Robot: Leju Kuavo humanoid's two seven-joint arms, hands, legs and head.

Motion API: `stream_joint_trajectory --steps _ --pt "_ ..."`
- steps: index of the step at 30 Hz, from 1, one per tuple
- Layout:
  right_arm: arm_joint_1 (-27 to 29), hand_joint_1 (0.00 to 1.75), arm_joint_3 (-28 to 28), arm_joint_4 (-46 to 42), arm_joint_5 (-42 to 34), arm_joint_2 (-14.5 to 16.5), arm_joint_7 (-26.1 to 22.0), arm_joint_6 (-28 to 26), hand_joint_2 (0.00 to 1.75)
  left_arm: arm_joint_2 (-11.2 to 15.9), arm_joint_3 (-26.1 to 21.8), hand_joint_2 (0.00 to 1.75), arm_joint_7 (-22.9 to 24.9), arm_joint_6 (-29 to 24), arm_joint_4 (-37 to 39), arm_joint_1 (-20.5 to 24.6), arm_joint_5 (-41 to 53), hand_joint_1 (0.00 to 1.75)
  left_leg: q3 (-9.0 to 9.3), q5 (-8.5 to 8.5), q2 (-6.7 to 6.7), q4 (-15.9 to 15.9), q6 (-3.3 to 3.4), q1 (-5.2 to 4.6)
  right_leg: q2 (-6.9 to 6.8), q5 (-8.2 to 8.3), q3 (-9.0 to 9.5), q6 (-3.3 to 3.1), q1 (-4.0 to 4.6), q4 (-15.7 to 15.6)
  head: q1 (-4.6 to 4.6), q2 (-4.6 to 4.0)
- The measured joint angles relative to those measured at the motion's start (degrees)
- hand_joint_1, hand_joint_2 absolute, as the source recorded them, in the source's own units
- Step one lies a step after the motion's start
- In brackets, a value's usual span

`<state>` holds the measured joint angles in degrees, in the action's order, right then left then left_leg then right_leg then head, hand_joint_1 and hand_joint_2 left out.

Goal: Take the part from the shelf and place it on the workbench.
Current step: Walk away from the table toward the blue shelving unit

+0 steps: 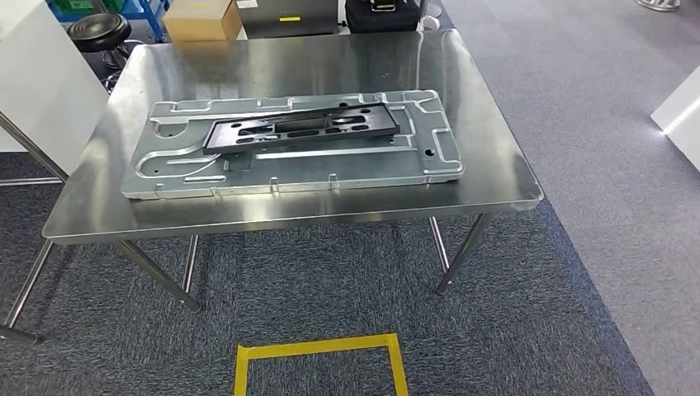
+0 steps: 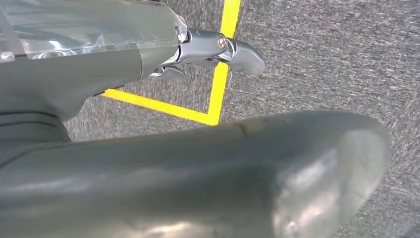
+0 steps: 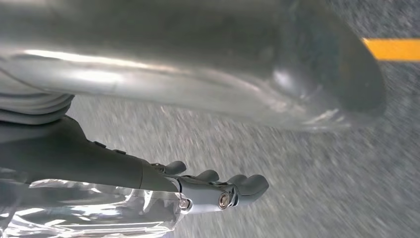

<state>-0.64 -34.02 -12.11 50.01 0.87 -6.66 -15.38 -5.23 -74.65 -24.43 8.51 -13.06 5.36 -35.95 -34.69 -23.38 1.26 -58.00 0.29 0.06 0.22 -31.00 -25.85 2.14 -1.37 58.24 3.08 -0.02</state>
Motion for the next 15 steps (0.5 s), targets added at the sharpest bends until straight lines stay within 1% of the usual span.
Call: stream_joint_trajectory --steps 1,2,3,4,5,6,7,8,9,10,11,12,13,14,15 --pt "-0.1 0.0 -0.3 0.1 -0.6 0.0 1.1 1.0 0.0 0.0 0.0 0.0 -0.1 -0.1 0.0 0.0 0.0 0.0 -0.38 0.42 0.02 -0.2 -0.4 0.0 0.06 -0.63 0.5 -0.52 0.23 -1.3 0.0 0.0" --pt "-0.1 0.0 -0.6 0.3 -1.2 0.2 2.2 1.9 0.0 0.0 0.0 0.0 -0.1 -0.3 0.0 0.0 0.0 0.0 -0.61 0.89 0.01 -0.2 -0.84 0.04 0.06 -0.61 0.29 -1.16 0.3 -1.6 -0.01 0.0" --pt "-0.1 0.0 -1.0 0.4 -1.9 0.3 3.2 2.6 0.0 0.0 0.1 0.0 0.0 -0.5 0.0 0.0 0.0 0.0 -0.85 0.85 -0.08 -0.4 -1.23 0.15 -0.06 -0.14 -0.16 -1.66 0.3 -1.5 -0.01 0.0" --pt "-0.1 0.0 -1.5 0.6 -2.5 0.6 4.0 3.1 0.0 0.1 0.1 0.0 0.1 -0.6 0.0 -0.1 0.0 0.0 -1.24 -0.14 -0.21 -1.1 -1.58 0.27 -0.16 0.42 -0.63 -2.18 0.28 -1.6 -0.01 0.0" --pt "-0.1 0.0 -2.0 0.7 -3.1 0.9 4.5 3.4 0.0 0.1 0.3 0.0 0.2 -0.7 0.0 -0.2 0.0 0.0 -1.88 -2.14 -0.35 -2.8 -1.88 0.4 -0.27 1.04 -1.21 -2.64 0.23 -1.6 -0.01 0.0" --pt "-0.1 0.0 -2.6 0.7 -3.5 1.2 4.8 3.6 0.0 0.1 0.6 0.0 0.3 -0.7 0.0 -0.2 -0.1 0.0 -2.72 -5.04 -0.49 -5.6 -2.12 0.51 -0.36 1.65 -1.89 -2.98 0.29 -1.6 -0.01 0.0" --pt "0.0 0.0 -3.0 0.7 -3.9 1.5 4.9 3.9 0.0 0.1 0.9 0.0 0.3 -0.7 0.0 -0.3 -0.1 0.0 -3.59 -7.93 -0.57 -9.2 -2.3 0.54 -0.37 2.26 -2.66 -3.21 0.41 -1.6 -0.01 0.0" --pt "0.0 0.0 -3.5 0.8 -4.1 1.8 5.1 4.2 0.0 0.1 1.3 0.0 0.4 -0.7 0.0 -0.3 -0.1 0.0 -4.2 -9.93 -0.61 -12.8 -2.41 0.55 -0.38 2.89 -3.51 -3.33 0.54 -1.5 0.0 0.0" --pt "0.1 0.0 -3.8 0.8 -4.3 2.2 5.3 4.5 0.0 0.1 1.6 0.0 0.4 -0.8 0.0 -0.3 -0.1 0.0 -4.25 -10.63 -0.64 -15.4 -2.46 0.55 -0.37 3.52 -4.41 -3.39 0.67 -1.4 0.0 0.0" --pt "0.1 0.0 -4.2 0.9 -4.5 2.5 5.8 4.8 0.0 0.1 1.9 0.0 0.4 -0.9 0.0 -0.3 -0.1 0.0 -3.49 -9.94 -0.65 -16.3 -2.39 0.55 -0.35 4.12 -5.31 -3.39 0.78 -1.2 0.0 0.0" --pt "0.1 0.0 -4.4 0.9 -4.6 2.9 6.3 5.0 0.0 0.1 2.2 0.0 0.4 -1.0 0.0 -0.3 -0.1 0.0 -1.82 -8.43 -0.66 -15.2 -2.2 0.54 -0.32 4.68 -6.18 -3.35 0.89 -1.0 0.0 0.0" --pt "0.1 0.0 -4.7 1.0 -4.7 3.3 6.9 5.1 0.0 0.2 2.5 0.0 0.5 -1.0 0.0 -0.3 -0.1 0.0 0.83 -6.93 -0.66 -12.2 -1.87 0.5 -0.3 5.23 -6.98 -3.29 1.0 -0.9 0.0 0.0" --pt "0.0 0.0 -4.9 1.1 -4.8 3.7 7.3 5.2 0.0 0.4 2.8 0.0 0.5 -1.0 0.0 -0.2 -0.2 0.0 4.18 -6.32 -0.66 -7.9 -1.41 0.35 -0.28 5.76 -7.64 -3.16 1.13 -0.7 0.0 0.0" --pt "0.0 0.0 -5.1 1.1 -4.9 4.1 7.5 5.2 0.0 0.7 3.0 0.0 0.6 -1.0 0.0 -0.1 -0.2 0.0 7.31 -6.49 -0.64 -3.5 -0.98 0.19 -0.29 6.27 -8.14 -2.97 1.26 -0.6 0.0 0.0" --pt "0.0 0.0 -5.3 1.1 -5.0 4.5 7.6 5.4 0.0 1.0 3.2 0.0 0.7 -1.0 0.0 -0.1 -0.1 0.0 9.49 -7.06 -0.64 0.0 -0.58 -0.03 -0.35 6.81 -8.47 -2.69 1.31 -0.5 -0.01 0.0"
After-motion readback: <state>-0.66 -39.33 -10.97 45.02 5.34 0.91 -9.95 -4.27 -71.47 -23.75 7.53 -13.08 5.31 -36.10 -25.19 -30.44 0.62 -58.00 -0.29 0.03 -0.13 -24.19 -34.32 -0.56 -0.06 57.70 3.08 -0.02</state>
